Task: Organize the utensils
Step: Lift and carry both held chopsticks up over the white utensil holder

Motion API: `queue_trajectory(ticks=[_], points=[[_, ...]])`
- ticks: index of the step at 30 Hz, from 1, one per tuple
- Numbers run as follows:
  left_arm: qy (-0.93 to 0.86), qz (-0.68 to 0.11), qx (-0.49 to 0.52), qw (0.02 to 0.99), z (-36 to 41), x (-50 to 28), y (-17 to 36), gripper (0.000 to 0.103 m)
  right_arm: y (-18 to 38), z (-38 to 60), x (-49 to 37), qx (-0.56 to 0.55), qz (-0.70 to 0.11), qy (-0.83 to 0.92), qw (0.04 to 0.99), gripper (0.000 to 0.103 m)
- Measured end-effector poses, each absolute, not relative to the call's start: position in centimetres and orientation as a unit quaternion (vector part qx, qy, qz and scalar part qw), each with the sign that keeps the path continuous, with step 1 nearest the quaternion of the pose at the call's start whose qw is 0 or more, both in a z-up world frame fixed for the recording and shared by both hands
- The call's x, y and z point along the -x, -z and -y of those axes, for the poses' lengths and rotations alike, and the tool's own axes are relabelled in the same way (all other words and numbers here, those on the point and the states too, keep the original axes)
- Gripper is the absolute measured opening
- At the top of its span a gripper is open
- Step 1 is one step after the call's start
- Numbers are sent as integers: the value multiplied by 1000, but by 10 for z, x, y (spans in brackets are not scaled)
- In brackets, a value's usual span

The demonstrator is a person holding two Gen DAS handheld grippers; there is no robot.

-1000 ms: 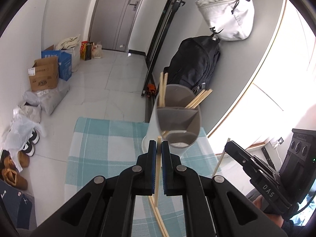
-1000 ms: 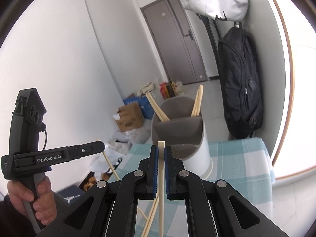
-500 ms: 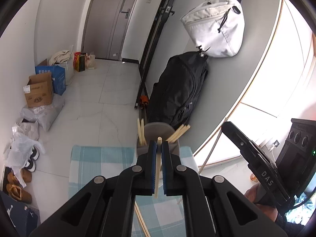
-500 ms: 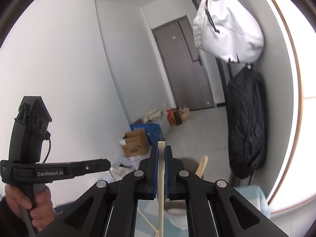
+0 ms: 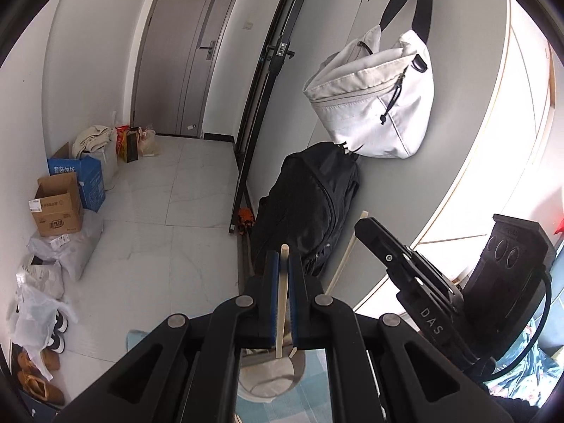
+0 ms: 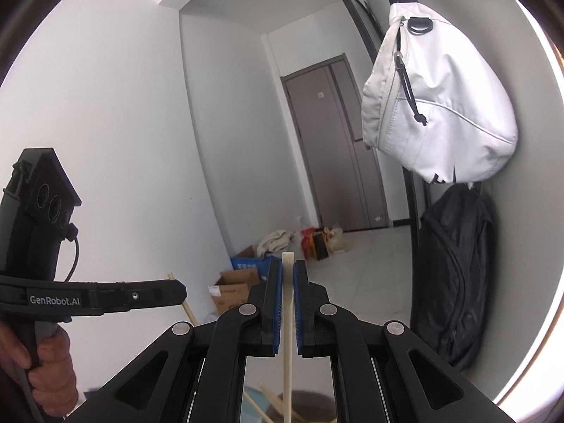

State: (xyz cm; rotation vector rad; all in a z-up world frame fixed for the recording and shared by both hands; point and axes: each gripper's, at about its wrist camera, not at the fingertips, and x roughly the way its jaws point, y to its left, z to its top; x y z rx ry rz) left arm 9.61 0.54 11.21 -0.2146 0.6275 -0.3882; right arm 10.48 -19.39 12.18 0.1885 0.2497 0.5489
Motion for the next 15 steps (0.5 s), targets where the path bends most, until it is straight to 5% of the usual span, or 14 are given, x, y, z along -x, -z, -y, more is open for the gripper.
queue_trajectory(ticks=[15], points=[[185,-354,87,912,1,-138,-59,1,-66,192,-150,-96,-155,-264,947,5]])
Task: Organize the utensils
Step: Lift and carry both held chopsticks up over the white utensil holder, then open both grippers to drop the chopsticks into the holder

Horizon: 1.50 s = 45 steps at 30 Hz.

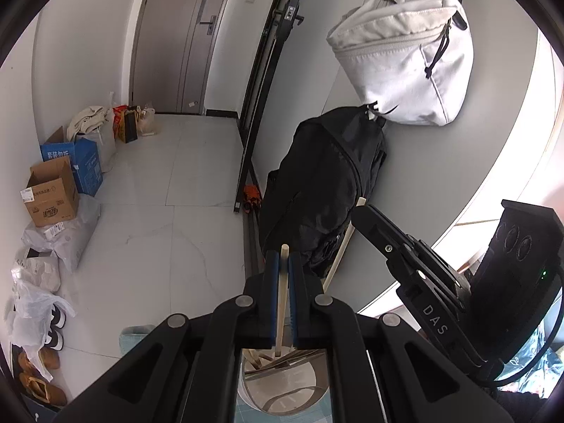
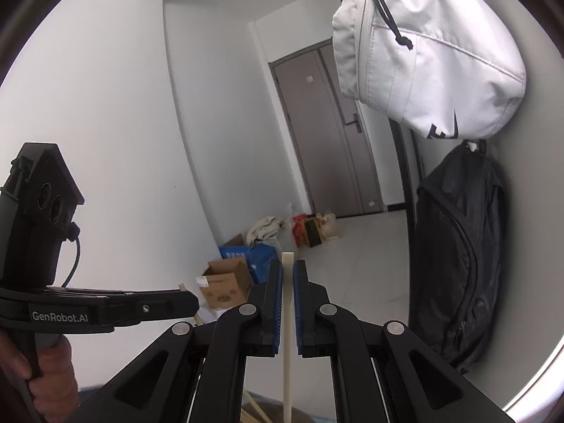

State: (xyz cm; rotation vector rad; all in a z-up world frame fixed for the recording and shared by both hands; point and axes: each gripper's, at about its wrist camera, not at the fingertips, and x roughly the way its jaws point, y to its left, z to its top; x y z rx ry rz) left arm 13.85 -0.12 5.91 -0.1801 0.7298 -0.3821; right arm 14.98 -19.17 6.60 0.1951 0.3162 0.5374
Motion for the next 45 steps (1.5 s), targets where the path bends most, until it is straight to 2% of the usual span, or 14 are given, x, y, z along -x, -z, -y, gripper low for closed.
queue_trajectory(ticks=[13,22,24,26,27,31,32,35,36,38,41,45], points=[[209,-373,61,902,14,-134,-47,1,-39,199,-138,-107,-176,-252,946,5],[212,-419,61,881,15,-130,-34,4,-28,198,-114,-94,-207,-277,934,8],[200,-414,63,886,10,-124,-39,16,-27,203,-111,-103,-211,-276,932,13],[194,-405,71,891,5,-118,-44,39,-28,210,-106,-122,-215,-277,928,32],[188,-397,82,894,0,-114,-48,43,-30,214,-103,-128,-214,-276,928,37],[166,-381,98,904,-10,-103,-57,45,-38,223,-87,-131,-212,-265,932,41],[158,-378,98,907,-11,-100,-58,45,-40,225,-82,-129,-210,-261,933,47],[141,-369,96,914,-13,-89,-62,47,-46,228,-70,-130,-204,-258,935,53],[137,-367,95,915,-14,-86,-63,49,-48,228,-66,-129,-203,-258,936,54],[130,-358,93,920,-14,-77,-65,61,-52,227,-58,-125,-202,-255,937,56],[126,-345,93,925,-16,-65,-67,61,-57,225,-44,-124,-197,-261,937,59],[118,-344,91,927,-15,-55,-67,62,-64,222,-27,-117,-189,-262,939,69]])
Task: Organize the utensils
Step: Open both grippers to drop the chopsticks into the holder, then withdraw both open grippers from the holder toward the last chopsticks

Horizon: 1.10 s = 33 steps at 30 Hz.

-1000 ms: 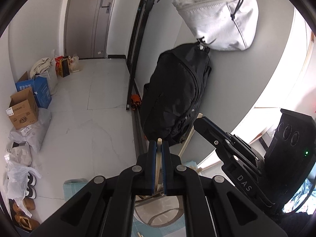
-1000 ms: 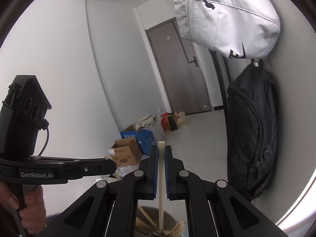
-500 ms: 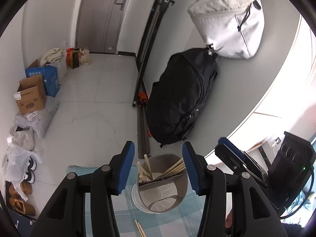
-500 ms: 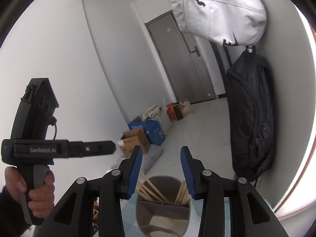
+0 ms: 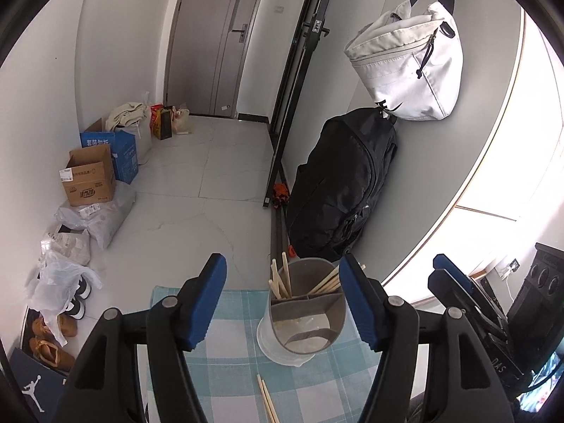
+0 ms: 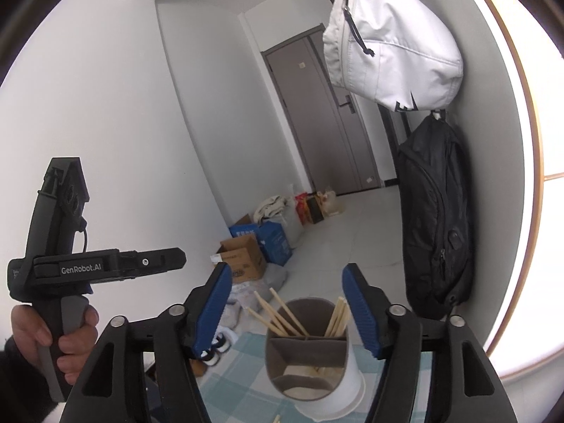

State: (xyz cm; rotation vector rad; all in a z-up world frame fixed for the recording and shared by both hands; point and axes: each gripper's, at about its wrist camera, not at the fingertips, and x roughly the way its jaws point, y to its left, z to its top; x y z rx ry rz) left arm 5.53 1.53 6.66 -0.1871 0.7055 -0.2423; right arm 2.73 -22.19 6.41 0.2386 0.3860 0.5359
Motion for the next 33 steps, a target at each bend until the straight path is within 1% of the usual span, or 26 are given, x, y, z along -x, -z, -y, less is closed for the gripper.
queue_trajectory(ticks=[1,3,4,5,9,19,25,28,33], points=[[116,-343,91,928,-16,-54,-67,63,-64,221,-24,-114,-189,-264,939,69],[109,-341,89,929,-16,-47,-65,68,-65,218,-16,-109,-190,-264,939,72],[107,-339,89,930,-17,-44,-65,72,-65,218,-14,-109,-190,-265,939,74],[102,-336,90,932,-18,-40,-65,74,-65,217,-11,-109,-190,-264,939,77],[93,-329,85,936,-20,-28,-63,74,-63,214,1,-110,-193,-264,939,81],[74,-332,83,937,-22,-9,-42,77,-52,205,26,-93,-201,-266,938,94],[68,-328,77,939,-21,2,-20,78,-36,199,34,-82,-218,-266,935,99],[62,-331,79,938,-23,4,-6,78,-21,195,36,-74,-237,-264,932,100],[54,-336,93,936,-29,8,24,78,10,186,34,-57,-281,-259,922,100]])
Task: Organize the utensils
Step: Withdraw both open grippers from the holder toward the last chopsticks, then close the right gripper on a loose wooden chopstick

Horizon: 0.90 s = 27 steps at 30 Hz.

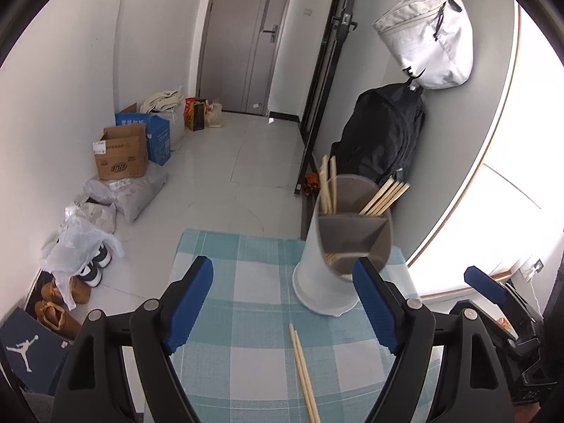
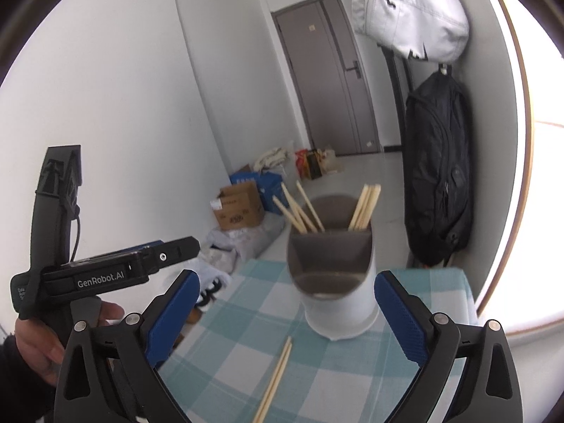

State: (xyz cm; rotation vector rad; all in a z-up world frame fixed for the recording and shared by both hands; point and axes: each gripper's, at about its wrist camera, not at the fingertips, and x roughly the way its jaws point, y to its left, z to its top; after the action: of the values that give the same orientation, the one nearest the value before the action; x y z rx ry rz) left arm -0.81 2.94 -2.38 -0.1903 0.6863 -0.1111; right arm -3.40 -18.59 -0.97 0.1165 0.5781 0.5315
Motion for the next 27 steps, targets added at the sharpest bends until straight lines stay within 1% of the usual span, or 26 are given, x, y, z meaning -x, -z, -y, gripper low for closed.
queue_trajectory(ticks=[5,10,12,13,14,15,16,19,21,23,24,25,26,27], points=[[43,-373,120,919,-43,5,62,78,44,171,27,-27,-345,-256,903,100],[24,-398,124,909,-56,-1,78,78,81,153,12,-2,-419,-237,877,100],[19,-404,137,904,-64,-5,81,78,99,145,3,-1,-451,-240,859,94],[16,-401,141,905,-68,-6,81,78,105,141,0,1,-464,-239,853,90],[11,-397,142,907,-71,-6,82,78,113,137,-5,2,-479,-237,845,82],[6,-394,139,908,-73,-7,82,78,121,133,-10,4,-494,-233,838,78],[-3,-392,134,910,-76,-7,81,78,127,130,-12,11,-505,-223,834,76],[-10,-388,136,911,-83,-6,81,78,143,120,-20,26,-528,-202,824,67],[-11,-391,148,908,-89,-5,81,78,151,114,-23,41,-541,-195,817,63],[-7,-397,160,904,-93,-6,84,78,158,108,-25,56,-551,-197,809,48],[-9,-399,164,902,-94,-6,85,78,158,105,-24,70,-547,-191,812,47],[-9,-401,166,901,-97,-7,86,78,157,103,-24,78,-544,-187,814,42],[-10,-402,167,900,-99,-8,87,78,157,101,-24,82,-545,-185,813,35],[-13,-402,164,901,-99,-6,86,78,158,99,-25,83,-550,-183,811,34]])
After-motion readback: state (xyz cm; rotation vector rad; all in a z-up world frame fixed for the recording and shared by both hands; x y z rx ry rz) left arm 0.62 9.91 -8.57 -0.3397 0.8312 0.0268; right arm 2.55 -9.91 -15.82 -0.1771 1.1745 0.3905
